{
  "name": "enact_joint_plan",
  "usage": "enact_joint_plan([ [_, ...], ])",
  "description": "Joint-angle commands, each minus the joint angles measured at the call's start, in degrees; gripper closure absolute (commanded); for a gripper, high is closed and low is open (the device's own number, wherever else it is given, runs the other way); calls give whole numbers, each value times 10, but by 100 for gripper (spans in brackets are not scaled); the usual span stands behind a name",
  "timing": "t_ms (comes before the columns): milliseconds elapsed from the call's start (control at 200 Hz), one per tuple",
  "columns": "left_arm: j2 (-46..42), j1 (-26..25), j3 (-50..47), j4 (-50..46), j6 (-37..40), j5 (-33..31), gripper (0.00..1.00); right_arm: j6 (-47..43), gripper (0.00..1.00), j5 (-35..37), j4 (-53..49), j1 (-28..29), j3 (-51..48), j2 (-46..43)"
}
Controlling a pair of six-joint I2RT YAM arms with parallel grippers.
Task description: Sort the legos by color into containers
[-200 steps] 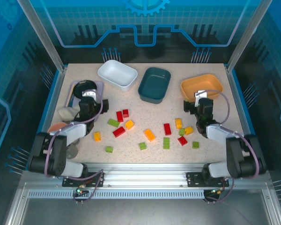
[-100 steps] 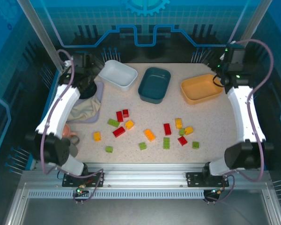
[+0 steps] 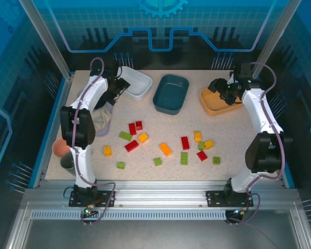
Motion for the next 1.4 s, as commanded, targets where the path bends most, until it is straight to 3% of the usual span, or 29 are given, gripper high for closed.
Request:
enact_joint_plan([
  [0, 54, 4, 52, -15, 16, 20, 19, -1, 28, -37, -15, 3, 20, 25],
  [420, 164, 9, 149, 17, 56, 20, 38, -20, 30, -43, -35, 16, 57, 76],
  [635, 189, 9, 170, 22, 75, 27, 67, -38, 33, -41, -54, 18, 80, 94],
  [865, 158, 4, 147, 0, 118, 14, 100, -66, 33, -4, -82, 15, 112, 109],
  [1195, 100, -21, 94, -32, 293, -12, 100, -15, 33, 38, -53, -4, 155, 174],
  [1395, 99, -22, 95, -40, 353, -20, 100, 32, 36, 45, -49, -14, 257, 276],
])
